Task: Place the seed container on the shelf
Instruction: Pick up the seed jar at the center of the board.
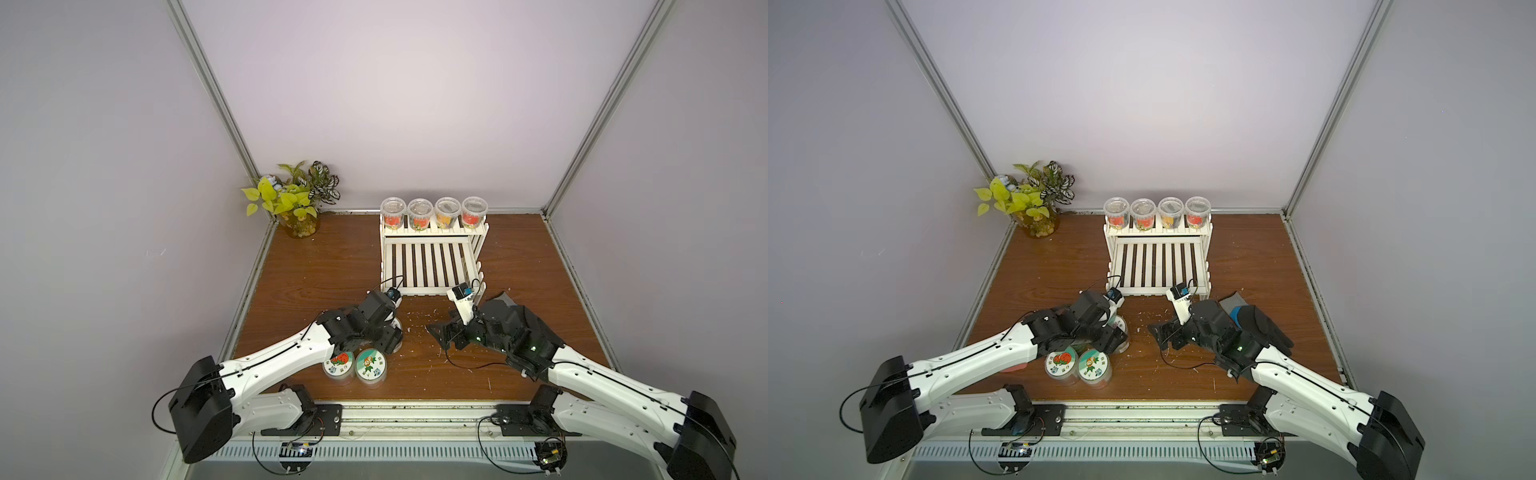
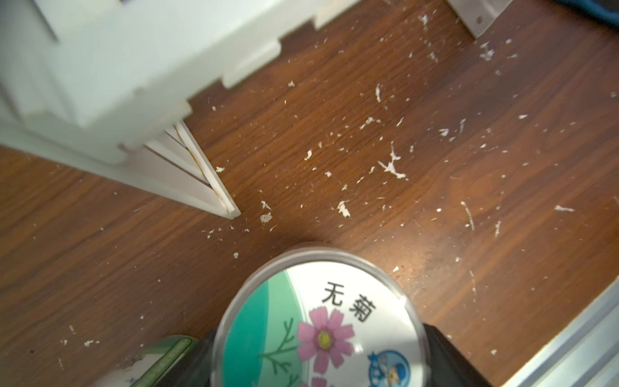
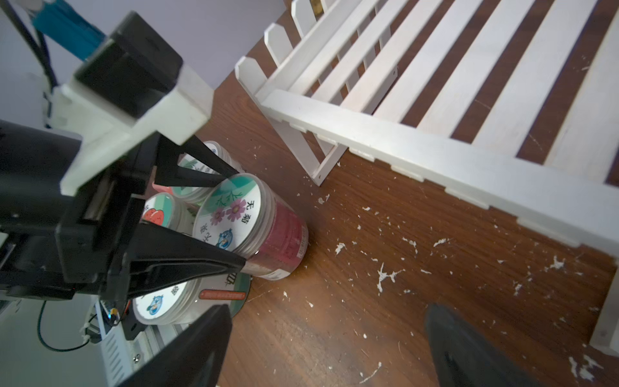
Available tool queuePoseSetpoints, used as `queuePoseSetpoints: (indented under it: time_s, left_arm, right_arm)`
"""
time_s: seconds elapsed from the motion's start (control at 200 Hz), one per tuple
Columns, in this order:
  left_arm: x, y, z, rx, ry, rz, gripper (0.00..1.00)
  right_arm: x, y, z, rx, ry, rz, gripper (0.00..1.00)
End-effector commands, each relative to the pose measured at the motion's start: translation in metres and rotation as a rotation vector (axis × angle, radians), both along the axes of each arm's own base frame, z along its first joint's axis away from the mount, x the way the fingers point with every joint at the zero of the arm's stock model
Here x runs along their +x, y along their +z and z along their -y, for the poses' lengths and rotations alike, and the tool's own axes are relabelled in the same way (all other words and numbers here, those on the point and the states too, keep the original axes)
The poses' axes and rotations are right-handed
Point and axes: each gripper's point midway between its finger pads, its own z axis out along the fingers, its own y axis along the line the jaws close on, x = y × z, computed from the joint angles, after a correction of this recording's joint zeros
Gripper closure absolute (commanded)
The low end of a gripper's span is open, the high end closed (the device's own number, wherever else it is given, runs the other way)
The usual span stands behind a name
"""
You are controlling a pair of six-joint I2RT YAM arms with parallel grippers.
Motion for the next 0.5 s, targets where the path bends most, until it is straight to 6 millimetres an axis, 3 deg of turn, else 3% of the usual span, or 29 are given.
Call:
queuePoseSetpoints:
  time_s: [0.0,0.21,0.495]
  left_arm:
    - [-0.010,0.042,0.020,-0.120,-0.106,0.034,0.25]
    - [-0.021,0.097,0.031,-0.201,-0.244,0.105,0.25]
    - [-0.022,0.128,0.041,-0.116,-0.470,0.216,0.24]
  right_arm:
    - [0.003,0.038,-0.002,0.057,0.015,0.128,0.01]
    - [-0.011,0.061,-0.006,-0.011,0.175,0.318,0.02]
    - [-0.030,0.074,-0.023,-0.071,0.413,0.589,0.09]
